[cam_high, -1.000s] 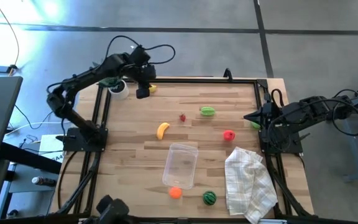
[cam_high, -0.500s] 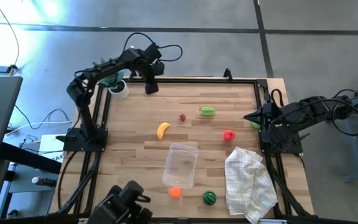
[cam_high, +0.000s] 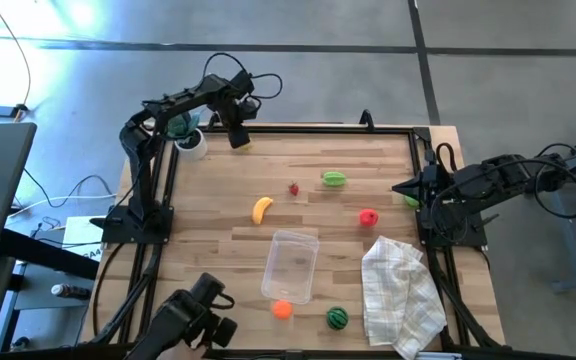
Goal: Pick and placing Produce into tupperware
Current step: Put the lemon into the transparent bin
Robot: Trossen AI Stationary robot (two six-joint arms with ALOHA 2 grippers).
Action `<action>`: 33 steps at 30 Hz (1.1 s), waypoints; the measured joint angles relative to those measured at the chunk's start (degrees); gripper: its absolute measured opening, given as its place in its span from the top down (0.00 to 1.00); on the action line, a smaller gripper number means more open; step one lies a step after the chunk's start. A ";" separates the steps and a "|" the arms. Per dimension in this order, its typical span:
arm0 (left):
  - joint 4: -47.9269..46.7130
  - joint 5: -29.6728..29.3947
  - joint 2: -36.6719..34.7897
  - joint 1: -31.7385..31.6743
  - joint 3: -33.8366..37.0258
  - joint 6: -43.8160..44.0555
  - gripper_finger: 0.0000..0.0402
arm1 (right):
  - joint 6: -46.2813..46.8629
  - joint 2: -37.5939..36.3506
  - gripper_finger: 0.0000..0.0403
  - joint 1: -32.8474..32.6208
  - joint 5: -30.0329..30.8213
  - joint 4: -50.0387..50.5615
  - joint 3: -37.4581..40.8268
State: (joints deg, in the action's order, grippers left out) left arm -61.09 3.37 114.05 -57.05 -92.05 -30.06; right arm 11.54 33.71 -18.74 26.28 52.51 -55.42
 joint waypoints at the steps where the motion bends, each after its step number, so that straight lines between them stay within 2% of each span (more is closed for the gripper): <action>1: 0.17 -0.15 0.57 0.02 0.00 -0.43 0.64 | 0.01 0.00 1.00 0.02 0.00 0.00 0.00; 19: 5.84 1.65 5.03 0.06 0.02 -0.11 0.64 | -0.01 0.00 1.00 0.02 -0.04 0.00 0.00; 33: 2.80 1.49 6.81 0.06 0.02 0.39 0.64 | -0.01 0.02 1.00 0.02 -0.13 0.00 0.00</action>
State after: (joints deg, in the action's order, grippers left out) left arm -58.29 4.86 120.87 -56.99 -92.03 -29.67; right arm 11.53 33.74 -18.72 26.15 52.51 -55.42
